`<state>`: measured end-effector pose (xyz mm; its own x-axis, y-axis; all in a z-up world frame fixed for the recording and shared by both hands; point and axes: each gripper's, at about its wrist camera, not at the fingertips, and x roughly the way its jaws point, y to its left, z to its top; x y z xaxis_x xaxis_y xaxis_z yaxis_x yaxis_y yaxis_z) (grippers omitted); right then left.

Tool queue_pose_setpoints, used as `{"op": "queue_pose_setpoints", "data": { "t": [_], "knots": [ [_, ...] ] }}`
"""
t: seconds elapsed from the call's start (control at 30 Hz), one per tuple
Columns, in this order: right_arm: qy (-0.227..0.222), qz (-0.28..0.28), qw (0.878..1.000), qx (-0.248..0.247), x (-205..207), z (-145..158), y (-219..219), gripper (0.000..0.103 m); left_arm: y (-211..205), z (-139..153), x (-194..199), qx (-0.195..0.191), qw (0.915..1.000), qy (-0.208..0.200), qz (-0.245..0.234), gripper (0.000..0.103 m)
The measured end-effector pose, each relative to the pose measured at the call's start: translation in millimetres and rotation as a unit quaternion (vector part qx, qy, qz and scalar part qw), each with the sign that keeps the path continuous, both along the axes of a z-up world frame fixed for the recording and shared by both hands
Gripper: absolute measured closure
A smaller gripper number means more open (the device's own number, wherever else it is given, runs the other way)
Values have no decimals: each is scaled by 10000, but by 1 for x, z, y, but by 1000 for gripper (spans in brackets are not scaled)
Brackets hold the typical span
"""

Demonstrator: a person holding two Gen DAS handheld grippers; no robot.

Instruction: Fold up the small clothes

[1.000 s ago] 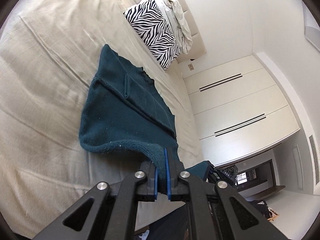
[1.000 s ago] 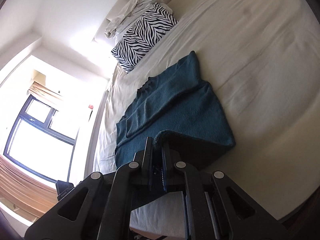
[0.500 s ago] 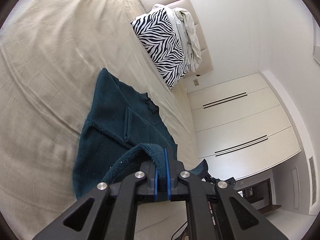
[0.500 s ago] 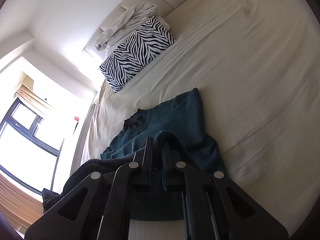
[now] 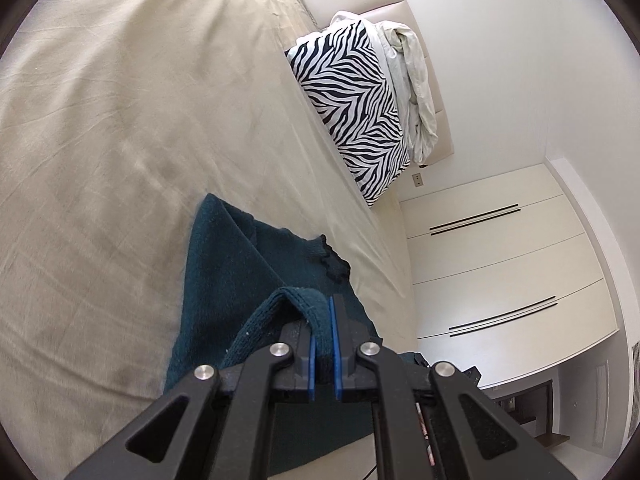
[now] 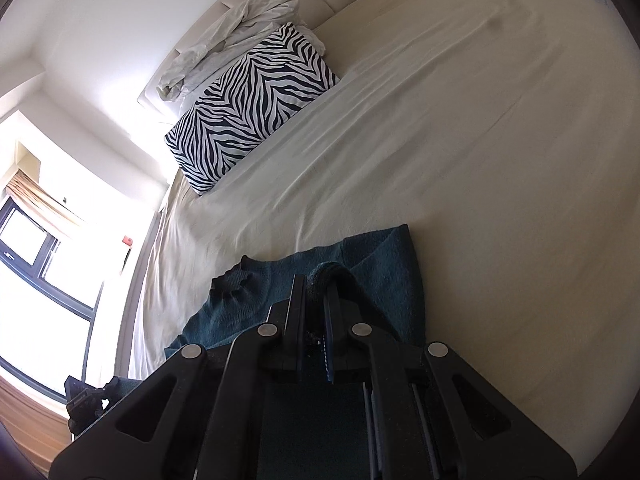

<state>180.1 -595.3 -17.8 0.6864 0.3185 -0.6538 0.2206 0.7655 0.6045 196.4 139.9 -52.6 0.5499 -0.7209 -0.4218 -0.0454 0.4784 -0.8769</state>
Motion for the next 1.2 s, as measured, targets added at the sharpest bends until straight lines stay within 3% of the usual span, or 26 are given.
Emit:
{"op": "queue_pose_setpoints", "data": {
  "t": [0.27, 0.3, 0.33, 0.37, 0.43, 0.5, 0.57, 0.9, 1.2],
  "knots": [
    [428, -224, 9988, -27, 57, -44, -3, 96, -9, -26, 49, 250, 9995, 194, 29, 94],
    [531, -238, 9983, -24, 63, -51, -2, 95, -9, -30, 54, 319, 9991, 262, 45, 88],
    [621, -231, 9978, -21, 69, -58, -1, 95, -9, -34, 58, 359, 9988, 330, 56, 72],
    [661, -223, 9975, -57, 73, -64, 0, 94, -8, -37, 61, 365, 9987, 347, 79, 65],
    [626, -204, 9976, -206, 74, -68, 5, 85, -5, -37, 58, 425, 9986, 284, 154, 46],
    [514, -235, 9979, -311, 72, -67, 7, 56, -1, -36, 54, 465, 9984, 266, 191, 34],
    [411, -306, 9983, -292, 64, -62, 5, 46, 4, -34, 46, 500, 9982, 227, 235, 33],
    [264, -82, 9963, -816, 0, -35, 9, 46, -4, -25, -34, 1209, 9925, -165, 4, 34],
    [335, 265, 9904, -1312, -64, -36, 16, 48, -22, -37, -81, 1622, 9864, -190, -178, 46]
  ]
}}
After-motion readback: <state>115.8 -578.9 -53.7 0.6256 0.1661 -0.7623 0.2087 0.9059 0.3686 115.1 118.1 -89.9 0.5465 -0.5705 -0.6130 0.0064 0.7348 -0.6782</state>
